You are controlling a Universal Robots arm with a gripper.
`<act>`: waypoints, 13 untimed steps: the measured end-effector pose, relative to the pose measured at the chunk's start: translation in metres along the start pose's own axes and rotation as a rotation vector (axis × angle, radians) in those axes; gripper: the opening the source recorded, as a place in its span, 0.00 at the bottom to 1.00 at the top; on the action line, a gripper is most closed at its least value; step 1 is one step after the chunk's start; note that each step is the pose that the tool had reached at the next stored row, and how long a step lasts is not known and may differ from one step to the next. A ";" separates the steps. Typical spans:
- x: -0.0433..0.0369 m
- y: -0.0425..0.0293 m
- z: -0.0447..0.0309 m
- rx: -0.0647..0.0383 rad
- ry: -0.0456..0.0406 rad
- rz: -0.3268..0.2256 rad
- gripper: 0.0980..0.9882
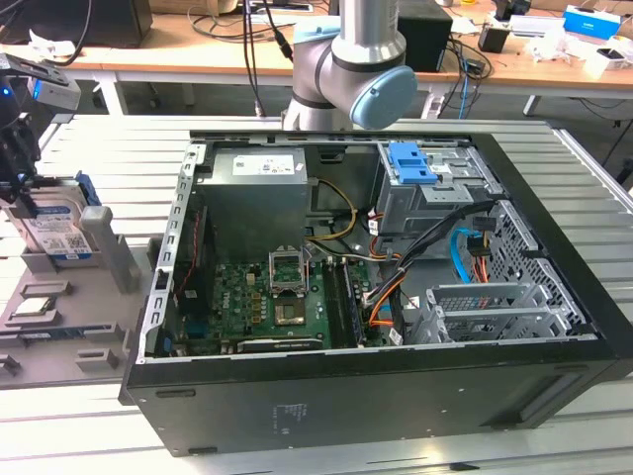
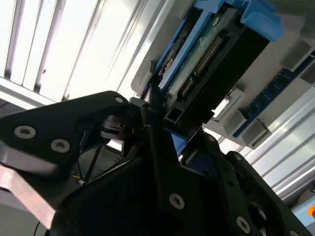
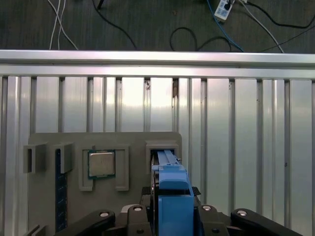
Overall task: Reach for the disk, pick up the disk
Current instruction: 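Pick up the disk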
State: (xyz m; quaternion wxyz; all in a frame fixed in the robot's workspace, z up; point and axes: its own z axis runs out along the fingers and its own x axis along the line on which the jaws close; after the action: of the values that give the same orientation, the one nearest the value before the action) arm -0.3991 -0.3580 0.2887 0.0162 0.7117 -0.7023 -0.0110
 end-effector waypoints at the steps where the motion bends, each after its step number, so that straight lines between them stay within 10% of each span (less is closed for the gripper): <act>1: 0.0000 0.0000 0.0000 0.000 0.0007 0.000 0.30; 13: -0.0001 -0.0001 -0.0008 0.000 0.0025 0.000 0.30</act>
State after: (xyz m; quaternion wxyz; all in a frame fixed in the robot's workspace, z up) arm -0.3989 -0.3579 0.2895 0.0171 0.7116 -0.7023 -0.0101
